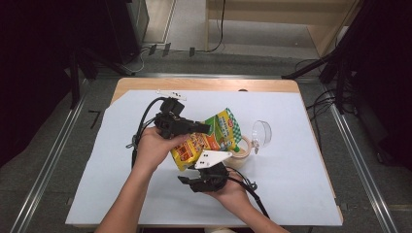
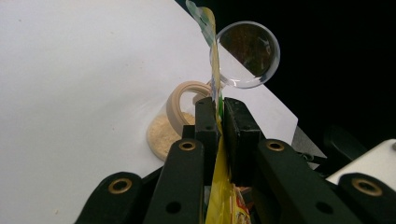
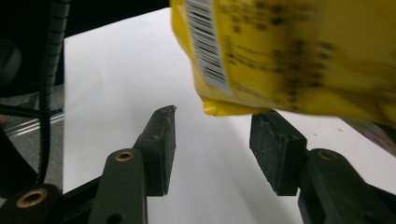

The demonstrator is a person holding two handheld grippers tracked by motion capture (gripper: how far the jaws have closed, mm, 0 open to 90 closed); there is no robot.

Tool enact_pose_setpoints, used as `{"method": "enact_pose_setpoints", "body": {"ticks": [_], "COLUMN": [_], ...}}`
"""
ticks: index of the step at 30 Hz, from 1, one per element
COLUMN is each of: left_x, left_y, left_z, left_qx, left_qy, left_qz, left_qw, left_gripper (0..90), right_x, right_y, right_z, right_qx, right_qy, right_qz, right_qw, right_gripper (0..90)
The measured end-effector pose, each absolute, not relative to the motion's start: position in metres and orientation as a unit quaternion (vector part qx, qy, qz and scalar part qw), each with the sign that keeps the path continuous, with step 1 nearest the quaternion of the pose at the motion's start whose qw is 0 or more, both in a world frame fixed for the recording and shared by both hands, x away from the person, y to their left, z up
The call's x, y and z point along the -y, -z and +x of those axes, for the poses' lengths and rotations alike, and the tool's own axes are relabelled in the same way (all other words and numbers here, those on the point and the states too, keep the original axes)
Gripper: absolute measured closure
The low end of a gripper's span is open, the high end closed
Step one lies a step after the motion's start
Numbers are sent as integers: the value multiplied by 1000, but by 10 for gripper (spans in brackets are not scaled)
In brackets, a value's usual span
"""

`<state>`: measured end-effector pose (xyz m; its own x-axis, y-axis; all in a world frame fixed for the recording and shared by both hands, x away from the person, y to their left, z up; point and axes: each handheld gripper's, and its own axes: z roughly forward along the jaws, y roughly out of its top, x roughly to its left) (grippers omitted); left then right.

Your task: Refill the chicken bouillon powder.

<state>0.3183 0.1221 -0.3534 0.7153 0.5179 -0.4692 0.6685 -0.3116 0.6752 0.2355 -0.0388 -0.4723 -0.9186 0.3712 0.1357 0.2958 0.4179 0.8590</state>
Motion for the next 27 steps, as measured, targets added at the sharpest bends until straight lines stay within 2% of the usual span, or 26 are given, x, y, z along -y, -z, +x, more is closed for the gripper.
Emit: {"method": "enact_pose_setpoints", "body": {"ticks": [14, 27], "left_x": [-137, -143], "left_y": [361, 368], "left_z": [317, 312], "left_qx": [-369, -366], "left_qy": [85, 95], "left_qz": [805, 814], "left_qw": [456, 442], "left_gripper": [853, 859], "right_x": [47, 48], "right_y": [472, 480], "right_z": [236, 243], "right_qx": [-843, -850], "right_qy": [-496, -480], "right_qz": [199, 214], "right_qw": [54, 49], "right_gripper": [538, 530]}}
